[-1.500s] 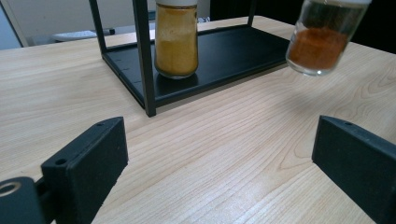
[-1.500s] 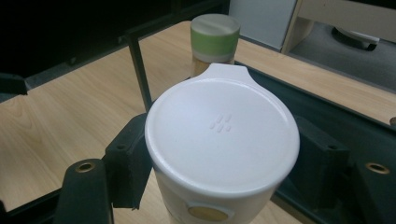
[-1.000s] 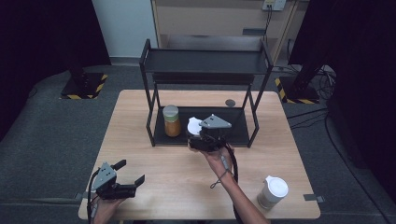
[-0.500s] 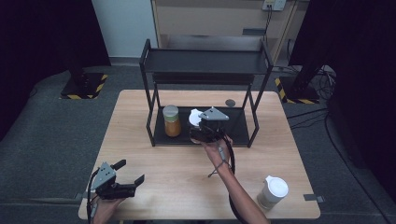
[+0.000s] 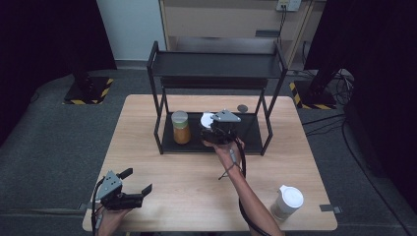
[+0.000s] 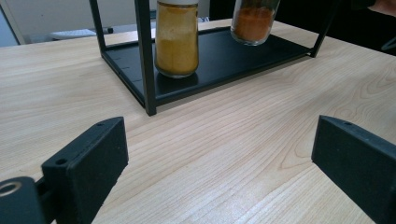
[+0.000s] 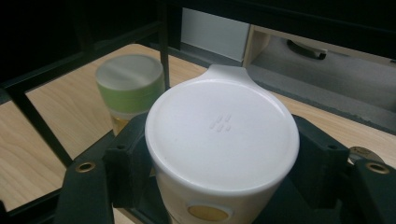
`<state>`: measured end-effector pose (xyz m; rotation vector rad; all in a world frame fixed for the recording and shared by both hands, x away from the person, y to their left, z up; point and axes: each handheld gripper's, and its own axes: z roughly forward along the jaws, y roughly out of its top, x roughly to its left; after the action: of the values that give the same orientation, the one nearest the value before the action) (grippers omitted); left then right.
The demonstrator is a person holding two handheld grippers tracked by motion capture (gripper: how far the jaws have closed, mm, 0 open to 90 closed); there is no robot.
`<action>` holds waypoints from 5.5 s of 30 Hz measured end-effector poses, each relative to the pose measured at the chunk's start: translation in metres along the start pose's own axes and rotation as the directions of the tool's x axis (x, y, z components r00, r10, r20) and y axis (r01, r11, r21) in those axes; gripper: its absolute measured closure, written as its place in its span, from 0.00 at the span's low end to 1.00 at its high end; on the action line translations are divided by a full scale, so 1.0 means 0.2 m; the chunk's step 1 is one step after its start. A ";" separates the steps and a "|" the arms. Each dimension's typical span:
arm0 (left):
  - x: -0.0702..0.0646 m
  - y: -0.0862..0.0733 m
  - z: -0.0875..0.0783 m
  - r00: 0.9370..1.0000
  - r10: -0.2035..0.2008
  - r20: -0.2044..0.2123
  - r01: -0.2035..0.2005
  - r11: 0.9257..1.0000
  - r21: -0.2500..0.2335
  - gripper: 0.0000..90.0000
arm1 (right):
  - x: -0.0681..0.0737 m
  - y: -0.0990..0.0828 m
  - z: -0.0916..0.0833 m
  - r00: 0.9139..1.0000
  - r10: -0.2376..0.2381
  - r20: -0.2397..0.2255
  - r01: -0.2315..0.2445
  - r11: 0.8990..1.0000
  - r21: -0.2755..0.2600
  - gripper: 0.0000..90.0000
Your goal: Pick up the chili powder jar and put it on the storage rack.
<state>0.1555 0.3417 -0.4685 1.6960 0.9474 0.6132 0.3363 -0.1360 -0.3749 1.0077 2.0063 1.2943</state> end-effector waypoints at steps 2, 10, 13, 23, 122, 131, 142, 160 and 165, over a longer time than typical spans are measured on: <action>0.00 0.00 0.00 1.000 0.001 0.001 -0.001 1.000 0.002 0.04 | -0.01 -0.01 0.01 1.000 0.002 0.004 -0.002 1.000 0.000 0.35; 0.00 0.00 0.00 1.000 0.001 0.000 -0.001 1.000 0.000 0.04 | -0.03 -0.03 0.09 1.000 0.006 0.018 -0.006 1.000 0.003 0.35; 0.00 0.00 0.00 1.000 0.002 0.000 -0.002 1.000 -0.001 0.04 | -0.03 -0.04 0.11 1.000 0.010 0.026 -0.010 1.000 0.008 0.35; 0.00 0.00 0.00 1.000 0.005 0.000 -0.005 1.000 0.001 0.04 | -0.03 -0.07 0.17 0.999 0.013 0.034 -0.014 1.000 0.016 0.35; -0.01 0.01 0.00 1.000 0.014 -0.005 -0.014 1.000 0.006 0.03 | -0.32 0.15 -0.80 0.974 -0.170 -0.147 0.161 0.984 -0.074 0.10; -0.01 0.01 0.00 1.000 0.015 -0.003 -0.015 1.000 0.006 0.03 | -0.39 0.04 -0.95 0.976 -0.163 -0.142 0.151 0.984 -0.093 0.10; -0.01 0.01 0.00 1.000 0.013 -0.004 -0.013 1.000 0.007 0.03 | -0.46 -0.14 -1.14 0.979 -0.137 -0.149 0.116 0.983 -0.146 0.10; -0.01 0.01 0.00 1.000 0.016 -0.007 -0.016 1.000 0.012 0.03 | -0.48 -0.46 -1.32 0.996 -0.052 -0.072 0.034 0.972 -0.233 0.10; -0.01 0.01 0.00 1.000 0.016 -0.007 -0.016 1.000 0.011 0.03 | -0.45 -0.54 -1.34 0.998 -0.048 -0.033 0.039 0.969 -0.246 0.09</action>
<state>0.1543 0.3394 -0.4662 1.7139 0.9449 0.6260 0.1512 -0.3752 -0.3648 0.8234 1.8295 1.5044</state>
